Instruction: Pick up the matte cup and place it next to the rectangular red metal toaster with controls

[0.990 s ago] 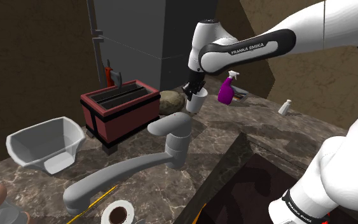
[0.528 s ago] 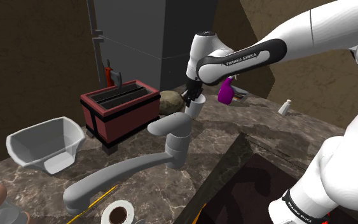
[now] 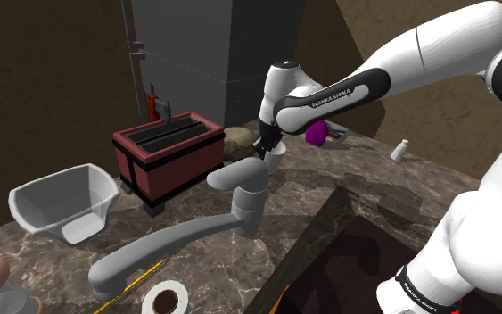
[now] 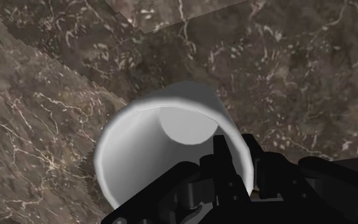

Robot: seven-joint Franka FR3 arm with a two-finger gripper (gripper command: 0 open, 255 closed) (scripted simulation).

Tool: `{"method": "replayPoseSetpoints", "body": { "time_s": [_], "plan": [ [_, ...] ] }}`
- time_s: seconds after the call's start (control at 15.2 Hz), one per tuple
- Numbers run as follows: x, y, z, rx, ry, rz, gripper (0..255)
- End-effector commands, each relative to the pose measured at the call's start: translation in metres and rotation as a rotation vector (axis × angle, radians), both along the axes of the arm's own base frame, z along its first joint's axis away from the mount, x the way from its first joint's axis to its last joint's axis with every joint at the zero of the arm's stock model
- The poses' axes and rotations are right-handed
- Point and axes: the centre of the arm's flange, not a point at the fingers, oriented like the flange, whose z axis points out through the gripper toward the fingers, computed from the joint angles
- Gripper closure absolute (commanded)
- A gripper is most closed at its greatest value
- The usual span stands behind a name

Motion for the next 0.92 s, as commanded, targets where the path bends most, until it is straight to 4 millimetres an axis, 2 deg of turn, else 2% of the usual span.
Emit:
{"method": "replayPoseSetpoints", "body": {
  "time_s": [0.0,0.4,0.46,0.79,0.86],
  "plan": [
    [0.000,-0.001,-0.002,0.000,-0.001,0.000,255],
    [0.000,-0.001,-0.002,0.000,-0.001,0.000,255],
    [0.000,-0.001,-0.002,0.000,-0.001,0.000,0],
    [0.000,-0.001,-0.002,0.000,-0.001,0.000,0],
    [-0.002,0.001,0.011,0.000,-0.001,0.000,0]
  ]
}}
